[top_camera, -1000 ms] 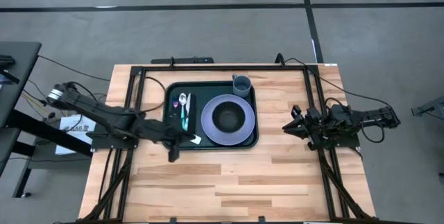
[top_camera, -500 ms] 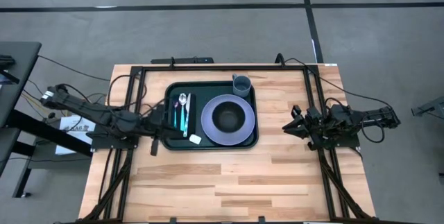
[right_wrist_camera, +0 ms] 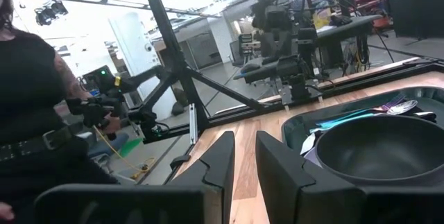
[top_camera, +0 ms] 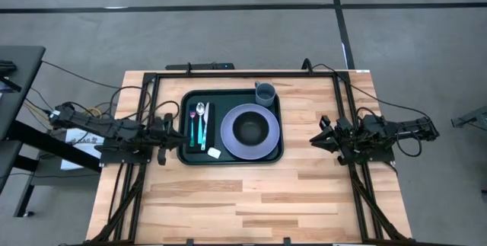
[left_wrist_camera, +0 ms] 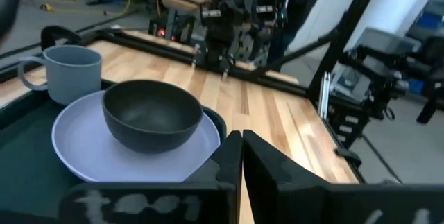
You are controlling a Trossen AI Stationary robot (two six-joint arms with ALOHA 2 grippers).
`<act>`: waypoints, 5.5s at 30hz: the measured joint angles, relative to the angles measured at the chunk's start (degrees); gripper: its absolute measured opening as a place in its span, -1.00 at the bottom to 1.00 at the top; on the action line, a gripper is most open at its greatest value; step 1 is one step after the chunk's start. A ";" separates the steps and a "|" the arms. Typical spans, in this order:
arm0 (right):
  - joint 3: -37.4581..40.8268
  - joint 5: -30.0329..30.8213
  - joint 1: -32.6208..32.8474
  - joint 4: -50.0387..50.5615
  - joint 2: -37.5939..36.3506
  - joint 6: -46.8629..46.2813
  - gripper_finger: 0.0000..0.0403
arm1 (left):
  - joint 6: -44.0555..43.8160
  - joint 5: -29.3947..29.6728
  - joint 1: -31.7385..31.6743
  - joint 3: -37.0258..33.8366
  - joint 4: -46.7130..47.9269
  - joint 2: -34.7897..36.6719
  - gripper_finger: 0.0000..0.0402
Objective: Set up tray
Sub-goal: Return to Home Position
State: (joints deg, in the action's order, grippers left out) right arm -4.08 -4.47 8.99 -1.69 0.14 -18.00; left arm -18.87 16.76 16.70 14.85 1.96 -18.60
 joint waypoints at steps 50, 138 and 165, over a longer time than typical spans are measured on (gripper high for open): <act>-0.02 0.00 -0.01 0.00 0.02 -0.01 -0.73 | 12.74 -20.94 -19.08 -13.34 -5.08 18.37 -1.00; -0.02 0.00 -0.02 0.00 0.02 0.00 -0.73 | 13.70 -16.29 -27.77 -14.47 -3.83 14.48 -1.00; -0.02 0.00 0.00 0.00 0.02 0.00 -0.73 | 13.68 -16.31 -27.75 -14.47 -3.83 14.48 -1.00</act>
State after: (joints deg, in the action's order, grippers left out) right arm -4.10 -4.47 8.99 -1.69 0.16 -18.00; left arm -5.19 0.45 -11.05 0.38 -1.87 -4.12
